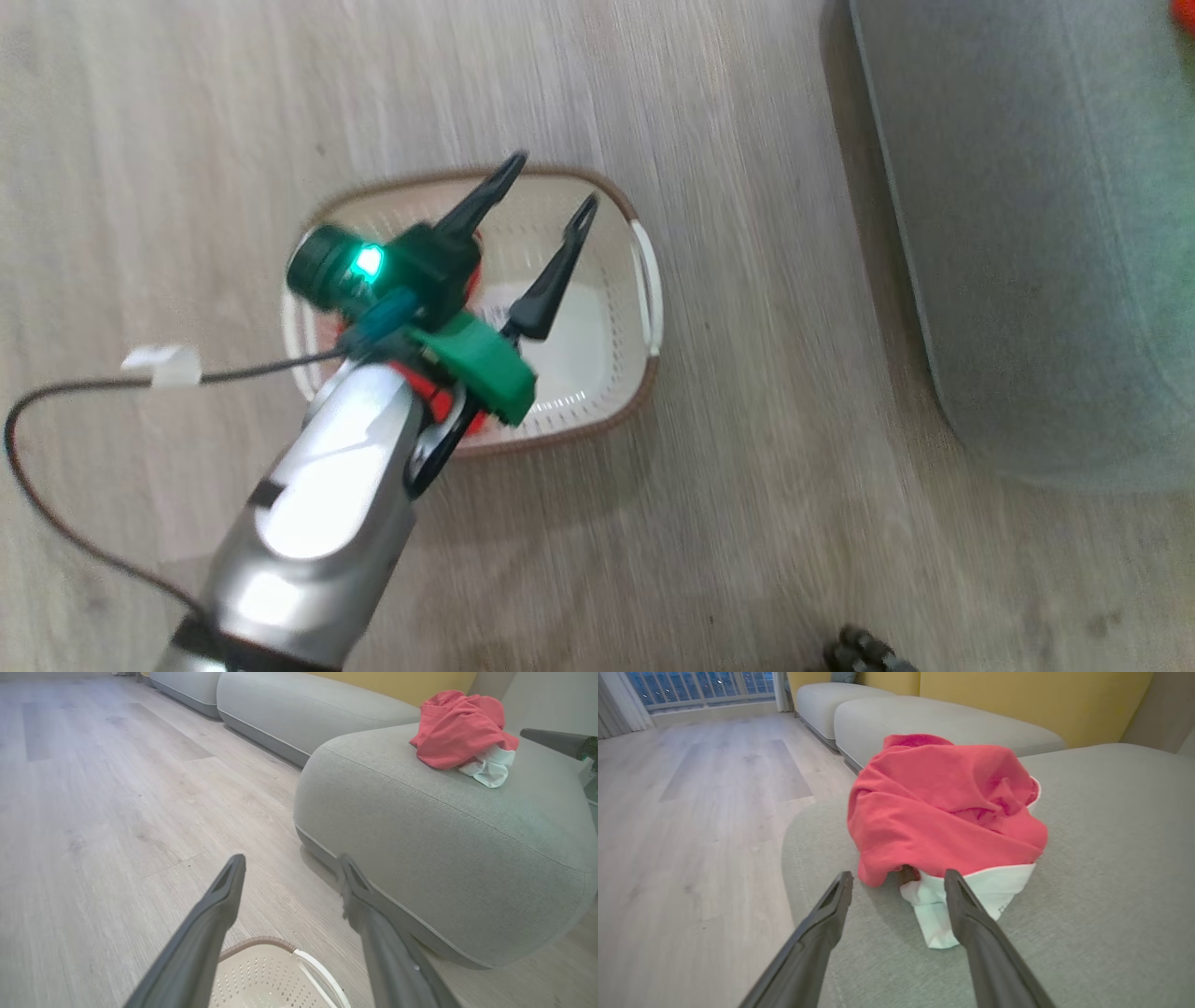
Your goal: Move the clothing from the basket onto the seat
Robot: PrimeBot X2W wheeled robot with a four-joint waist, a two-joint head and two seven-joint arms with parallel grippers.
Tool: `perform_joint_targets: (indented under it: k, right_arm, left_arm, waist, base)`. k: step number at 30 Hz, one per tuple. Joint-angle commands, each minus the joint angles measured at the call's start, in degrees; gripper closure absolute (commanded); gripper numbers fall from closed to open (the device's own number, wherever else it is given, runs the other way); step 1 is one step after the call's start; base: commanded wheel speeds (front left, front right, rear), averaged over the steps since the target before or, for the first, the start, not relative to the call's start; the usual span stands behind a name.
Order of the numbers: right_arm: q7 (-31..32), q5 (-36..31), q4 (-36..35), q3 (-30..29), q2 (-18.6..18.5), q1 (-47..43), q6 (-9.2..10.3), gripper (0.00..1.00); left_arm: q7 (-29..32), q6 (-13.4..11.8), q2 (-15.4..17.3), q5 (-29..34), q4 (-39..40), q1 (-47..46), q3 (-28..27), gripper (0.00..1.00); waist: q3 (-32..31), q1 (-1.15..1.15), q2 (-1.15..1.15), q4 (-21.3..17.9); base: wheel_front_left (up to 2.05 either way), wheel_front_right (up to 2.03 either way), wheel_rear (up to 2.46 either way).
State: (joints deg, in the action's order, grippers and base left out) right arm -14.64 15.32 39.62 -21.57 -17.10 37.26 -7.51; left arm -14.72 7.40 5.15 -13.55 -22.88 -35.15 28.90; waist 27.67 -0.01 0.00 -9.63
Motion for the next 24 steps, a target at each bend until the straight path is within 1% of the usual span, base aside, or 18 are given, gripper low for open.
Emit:
perform_joint_targets:
  k: [1,8,12,13,19,24]
  right_arm:
    - [-0.4,1.1,-2.6,2.9,-0.6,-2.1,0.02,0.0]
    - [-0.4,4.3,-5.2,11.8,1.0,-7.0,0.02,0.0]
    - [-0.4,5.4,-6.5,15.5,1.4,-9.3,0.02,0.0]
    - [-0.4,5.4,-6.5,15.5,1.4,-9.3,0.02,0.0]
    - [-0.4,5.4,-8.8,20.5,3.3,-12.4,0.02,0.0]
    - [-0.4,5.1,-11.2,22.2,4.3,-15.0,0.02,0.0]
  left_arm:
    - [-0.3,-0.2,0.0,-0.1,1.3,1.7,-3.4,0.0]
    - [-0.3,-1.3,-0.5,0.6,0.7,8.0,-11.8,0.0]
    - [-0.3,-1.9,-0.3,1.9,0.3,11.2,-16.2,0.0]
    - [-0.3,-1.9,-0.3,1.9,0.3,11.2,-16.2,0.0]
    - [-0.3,-2.8,-0.5,3.5,0.4,15.6,-21.8,0.0]
    - [-0.3,-3.2,-0.7,4.4,0.9,18.9,-26.0,0.0]
  waist:
    - [-4.9,0.01,0.0,2.4]
    - [-11.3,0.01,0.0,5.9]
    - [-14.2,0.01,0.0,7.9]
    - [-14.2,0.01,0.0,7.9]
    - [-18.0,0.01,0.0,10.0]
    - [-20.9,0.01,0.0,11.2]
  base:
    - [0.0,0.0,0.0]
    - [0.0,0.0,0.0]
    - [0.0,0.0,0.0]
    - [0.0,0.0,0.0]
    - [0.0,0.0,0.0]
    - [0.0,0.0,0.0]
